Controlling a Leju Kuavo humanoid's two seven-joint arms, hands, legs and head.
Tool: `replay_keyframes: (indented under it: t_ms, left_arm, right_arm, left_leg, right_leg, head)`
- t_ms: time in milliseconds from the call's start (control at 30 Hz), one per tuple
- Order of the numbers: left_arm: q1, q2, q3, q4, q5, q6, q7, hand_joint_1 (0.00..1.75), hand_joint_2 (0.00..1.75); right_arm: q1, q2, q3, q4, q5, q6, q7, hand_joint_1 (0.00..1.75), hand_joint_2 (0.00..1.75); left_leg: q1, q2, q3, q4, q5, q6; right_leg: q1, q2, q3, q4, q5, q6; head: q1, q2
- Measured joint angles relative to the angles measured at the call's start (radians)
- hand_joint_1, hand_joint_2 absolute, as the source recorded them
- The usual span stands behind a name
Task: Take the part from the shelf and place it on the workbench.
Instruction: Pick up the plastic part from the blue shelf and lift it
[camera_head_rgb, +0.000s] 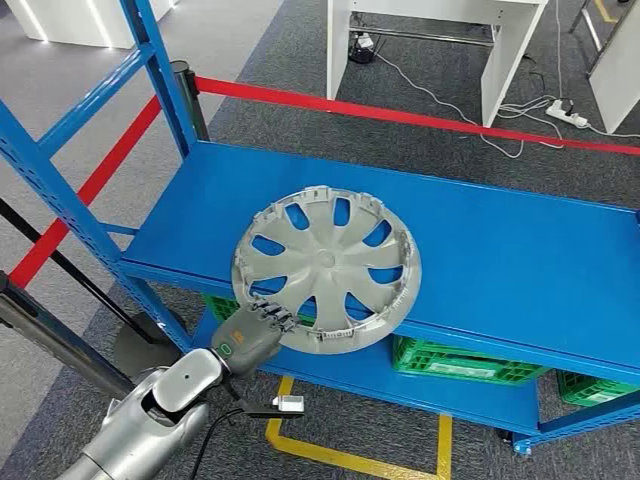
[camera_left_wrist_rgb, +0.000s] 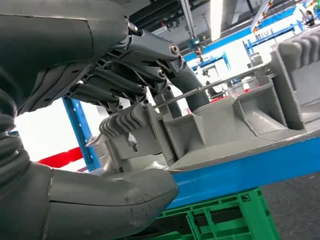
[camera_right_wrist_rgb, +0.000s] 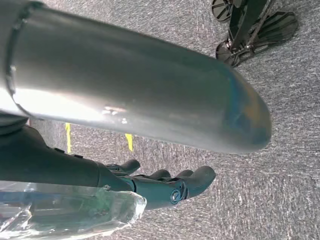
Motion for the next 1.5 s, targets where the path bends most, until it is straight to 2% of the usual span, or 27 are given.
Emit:
replay_keyframes:
  t_ms: [133, 300, 1000, 1200, 1500]
  left_arm:
    - [0.002, 0.001, 0.004, 0.000, -0.016, 0.007, 0.010, 1.59, 1.75]
    - [0.005, 0.003, 0.009, 0.000, -0.045, 0.025, 0.021, 1.74, 1.75]
    - [0.006, -0.005, 0.033, -0.035, -0.121, 0.081, 0.064, 1.75, 1.75]
    - [-0.008, -0.011, 0.036, -0.105, -0.147, 0.122, 0.096, 1.75, 1.75]
    - [-0.061, -0.021, 0.066, -0.233, -0.148, 0.125, 0.095, 1.75, 1.75]
  right_arm:
    - [0.002, 0.000, 0.000, -0.003, 0.000, 0.000, -0.002, 0.00, 0.00]
    - [0.004, 0.000, 0.000, -0.005, -0.001, 0.000, -0.004, 0.00, 0.00]
    - [0.008, 0.000, 0.000, -0.008, -0.007, 0.001, -0.004, 0.00, 0.00]
    - [0.012, 0.000, 0.000, -0.014, -0.010, 0.021, -0.025, 0.00, 0.00]
    - [0.023, 0.000, 0.000, -0.017, -0.013, 0.027, -0.044, 0.00, 0.00]
  left_leg:
    - [0.000, 0.000, 0.000, 0.000, 0.000, 0.000]
    - [0.000, 0.000, 0.000, 0.000, 0.000, 0.000]
    - [0.000, 0.000, -0.001, 0.000, 0.000, 0.000]
    - [0.000, 0.000, -0.001, 0.000, 0.000, 0.000]
    - [0.000, 0.000, -0.002, 0.000, 0.000, 0.000]
  right_leg:
    - [0.000, 0.000, 0.000, 0.000, 0.000, 0.000]
    - [0.000, 0.000, 0.000, 0.000, 0.000, 0.000]
    - [0.000, 0.000, -0.001, 0.000, 0.000, 0.000]
    - [0.000, 0.000, -0.007, 0.000, 0.000, 0.000]
    - [0.000, 0.000, -0.002, 0.000, 0.000, 0.000]
  head:
    - [0.000, 0.000]
    - [0.000, 0.000]
    - [0.000, 0.000]
    - [0.000, 0.000]
    - [0.000, 0.000]
